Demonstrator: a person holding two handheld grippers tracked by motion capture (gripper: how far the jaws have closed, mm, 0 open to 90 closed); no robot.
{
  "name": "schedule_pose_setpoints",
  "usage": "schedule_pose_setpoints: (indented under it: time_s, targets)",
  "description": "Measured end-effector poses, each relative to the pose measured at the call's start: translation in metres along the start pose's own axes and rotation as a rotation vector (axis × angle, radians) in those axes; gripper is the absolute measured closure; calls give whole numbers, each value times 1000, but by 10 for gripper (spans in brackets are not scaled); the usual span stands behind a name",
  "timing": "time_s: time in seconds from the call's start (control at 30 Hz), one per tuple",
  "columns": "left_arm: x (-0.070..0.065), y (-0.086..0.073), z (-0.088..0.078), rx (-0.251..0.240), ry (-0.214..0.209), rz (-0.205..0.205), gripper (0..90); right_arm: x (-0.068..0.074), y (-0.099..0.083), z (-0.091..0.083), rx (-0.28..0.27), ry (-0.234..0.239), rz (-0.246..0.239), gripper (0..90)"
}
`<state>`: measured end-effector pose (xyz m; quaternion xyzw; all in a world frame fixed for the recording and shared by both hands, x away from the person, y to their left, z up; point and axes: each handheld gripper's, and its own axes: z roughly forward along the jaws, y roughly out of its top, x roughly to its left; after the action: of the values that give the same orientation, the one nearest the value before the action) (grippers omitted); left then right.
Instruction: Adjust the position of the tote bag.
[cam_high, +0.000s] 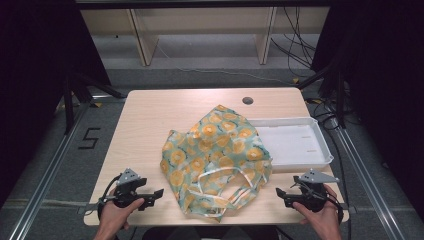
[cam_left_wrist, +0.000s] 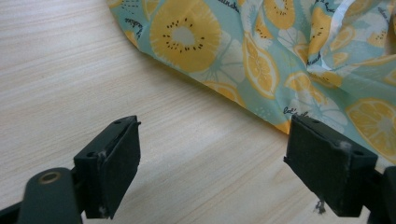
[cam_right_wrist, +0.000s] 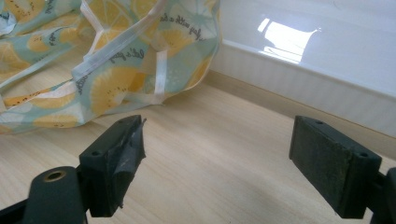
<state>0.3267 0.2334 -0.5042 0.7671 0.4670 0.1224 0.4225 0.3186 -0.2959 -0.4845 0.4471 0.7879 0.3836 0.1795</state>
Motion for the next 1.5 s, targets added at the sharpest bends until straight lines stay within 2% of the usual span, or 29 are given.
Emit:
schedule_pose_setpoints:
  time_s: [0.33,0.43,0.47,0.5,0.53,0.67,0.77,0.8,0.83,0.9,1.0,1.03,1.07,1.1,1.13,1.17,1.2,1.23,1.27,1.33,1.37,1.43,1.47,1.5]
  targets:
    - [0,1,1,-2,-11,0,202,0,0,0,-3,-6,0,192]
    - [-1,1,2,-14,-21,-21,249,0,0,0,1,-1,1,194]
    - [1,2,0,17,-32,26,256,0,0,0,0,-3,0,195]
    - [1,2,0,17,-32,26,265,0,0,1,3,1,1,195]
    - [-3,2,3,-13,-39,-8,275,1,0,1,3,4,1,195]
    - [-4,4,5,-12,-59,-7,302,0,-1,1,3,0,1,197]
    - [-5,7,9,-21,-70,-26,318,1,-1,2,-1,-6,-2,199]
    - [-6,8,11,-32,-69,-27,330,1,-1,3,6,2,0,201]
    - [-6,10,12,-12,-72,-12,334,1,0,2,18,4,0,202]
    - [-10,11,17,-28,-78,-26,335,1,0,2,16,13,-8,203]
    - [-19,15,26,-6,-81,5,336,3,0,3,21,0,-6,204]
    - [-19,15,26,-6,-81,5,336,3,0,3,21,0,-6,204]
    - [-21,16,28,10,-77,22,338,3,0,4,20,9,-11,207]
    - [-21,17,30,32,-59,56,338,3,0,4,20,9,-11,207]
    - [-24,18,35,29,-43,42,339,3,0,4,12,16,-12,210]
    - [-22,19,36,56,-30,82,343,4,0,4,13,13,-12,211]
    - [-22,19,41,75,-18,104,394,4,-1,4,17,16,-10,211]
    - [-22,19,41,75,-18,104,440,4,-1,4,16,16,-9,211]
    - [-21,20,45,89,1,136,486,4,-1,4,15,29,5,211]
    - [-21,21,46,95,17,150,598,4,-1,4,13,25,-2,211]
    - [-20,21,46,101,24,173,598,4,-1,4,13,25,-2,211]
    - [-20,22,46,71,23,184,713,3,-1,3,20,31,-2,211]
    - [-20,22,47,61,28,214,822,4,-1,3,16,21,-3,211]
    - [-20,22,47,61,28,214,872,4,-1,3,16,21,-3,211]
